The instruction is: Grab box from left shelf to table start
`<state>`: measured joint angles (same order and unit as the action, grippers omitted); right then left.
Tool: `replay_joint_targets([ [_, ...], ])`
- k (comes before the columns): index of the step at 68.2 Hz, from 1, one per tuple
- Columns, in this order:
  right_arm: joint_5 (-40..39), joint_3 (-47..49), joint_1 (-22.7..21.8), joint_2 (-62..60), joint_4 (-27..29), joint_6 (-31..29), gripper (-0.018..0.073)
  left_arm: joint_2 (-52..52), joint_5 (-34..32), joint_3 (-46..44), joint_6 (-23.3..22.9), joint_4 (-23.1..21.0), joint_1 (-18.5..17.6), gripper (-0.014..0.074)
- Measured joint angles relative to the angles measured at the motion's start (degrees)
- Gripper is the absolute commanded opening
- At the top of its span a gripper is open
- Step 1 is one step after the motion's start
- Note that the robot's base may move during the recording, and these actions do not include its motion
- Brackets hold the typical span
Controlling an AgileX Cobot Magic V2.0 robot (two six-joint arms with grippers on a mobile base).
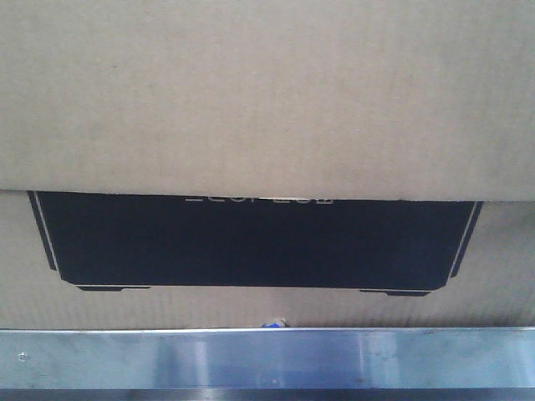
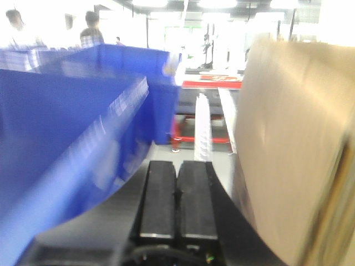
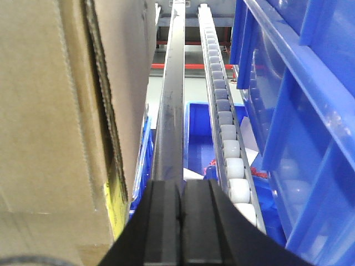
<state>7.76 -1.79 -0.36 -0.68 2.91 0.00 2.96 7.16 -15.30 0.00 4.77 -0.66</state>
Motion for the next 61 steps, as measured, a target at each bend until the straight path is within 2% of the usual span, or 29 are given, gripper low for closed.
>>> replay_joint_targets([
  [9,0.0,0.0,0.0,0.0,0.0,0.0,0.0056,4.5,1.8,-6.8,0.0,1.5,0.0,-0.0083],
  [12,0.0,0.0,0.0,0.0,0.0,0.0,0.0056,5.9,2.0,-8.5,0.0,1.6,0.0,-0.0041],
  [17,0.0,0.0,0.0,0.0,0.0,0.0,0.0056,8.1,2.6,-11.0,0.0,1.6,0.0,0.0078],
  [25,0.0,0.0,0.0,0.0,0.0,0.0,0.0056,11.2,4.2,-13.8,0.0,1.6,-1.2,0.0350],
  [30,0.0,0.0,0.0,0.0,0.0,0.0,0.0056,12.7,5.0,-15.2,0.0,1.0,-2.9,0.0435],
  [41,0.0,0.0,0.0,0.0,0.0,0.0,0.0056,15.6,8.7,-19.9,0.0,-0.1,-9.1,0.0374],
  [49,0.0,0.0,0.0,0.0,0.0,0.0,0.0056,19.5,15.5,-26.4,0.0,-1.0,-13.8,0.0333],
  [54,0.0,0.0,0.0,0.0,0.0,0.0,0.0056,23.8,20.4,-31.9,0.0,-3.1,-16.7,0.0329],
  [61,0.0,0.0,0.0,0.0,0.0,0.0,0.0056,29.1,25.3,-37.1,0.0,-5.7,-18.7,0.0329],
])
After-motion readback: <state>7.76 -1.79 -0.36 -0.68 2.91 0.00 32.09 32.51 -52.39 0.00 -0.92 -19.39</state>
